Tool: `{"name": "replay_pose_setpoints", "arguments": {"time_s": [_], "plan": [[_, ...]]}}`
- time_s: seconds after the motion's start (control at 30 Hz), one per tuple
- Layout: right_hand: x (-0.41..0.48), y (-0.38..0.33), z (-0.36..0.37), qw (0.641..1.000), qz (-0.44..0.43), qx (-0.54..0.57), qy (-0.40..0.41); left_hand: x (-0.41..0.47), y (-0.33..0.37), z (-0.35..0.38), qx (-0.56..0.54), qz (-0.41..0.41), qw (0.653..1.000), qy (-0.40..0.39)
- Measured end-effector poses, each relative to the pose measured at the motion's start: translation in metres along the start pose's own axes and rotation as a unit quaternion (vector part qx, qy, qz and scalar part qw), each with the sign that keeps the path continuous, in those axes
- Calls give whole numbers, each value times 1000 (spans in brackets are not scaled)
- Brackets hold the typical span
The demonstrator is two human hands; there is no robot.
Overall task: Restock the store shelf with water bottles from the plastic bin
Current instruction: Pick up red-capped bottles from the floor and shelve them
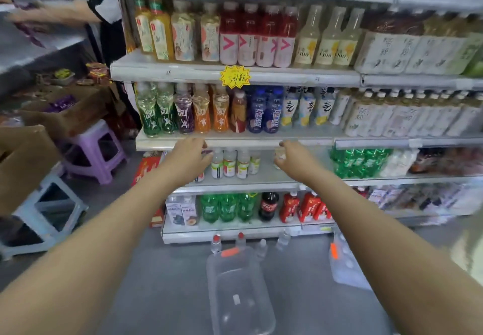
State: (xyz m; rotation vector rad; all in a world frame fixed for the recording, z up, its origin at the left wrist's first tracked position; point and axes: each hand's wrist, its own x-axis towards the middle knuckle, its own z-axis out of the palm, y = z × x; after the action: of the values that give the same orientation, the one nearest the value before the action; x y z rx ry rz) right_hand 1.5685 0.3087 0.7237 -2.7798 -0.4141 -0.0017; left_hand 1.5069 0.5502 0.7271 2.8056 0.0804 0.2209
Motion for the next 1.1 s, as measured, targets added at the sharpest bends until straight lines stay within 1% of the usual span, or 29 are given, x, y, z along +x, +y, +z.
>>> {"name": "replay_pose_setpoints", "arguments": {"time_s": [0.17, 0.33, 0.47, 0.6, 0.67, 0.87, 1.0, 1.1], "plan": [[37, 56, 60, 998, 2, 20, -66, 26, 0, 85, -16, -39, 998, -39], [93, 110, 124, 992, -15, 8, -123, 58, -4, 170, -37, -133, 989, -54], [122, 144, 178, 984, -20, 11, -176, 71, -16, 232, -41, -181, 978, -97], [140, 168, 234, 981, -46, -9, -189, 78, -30, 280, -44, -214, 969, -116], [145, 175, 262, 979, -43, -22, -198, 84, -40, 303, -43, -224, 966, -125], [166, 185, 363, 957, 1, -45, -285, 111, -86, 376, -43, -251, 953, -161], [175, 189, 432, 949, 55, -37, -307, 123, -125, 436, -72, -253, 950, -169], [184, 196, 490, 943, 82, -20, -321, 129, -152, 488, -86, -274, 943, -167]]}}
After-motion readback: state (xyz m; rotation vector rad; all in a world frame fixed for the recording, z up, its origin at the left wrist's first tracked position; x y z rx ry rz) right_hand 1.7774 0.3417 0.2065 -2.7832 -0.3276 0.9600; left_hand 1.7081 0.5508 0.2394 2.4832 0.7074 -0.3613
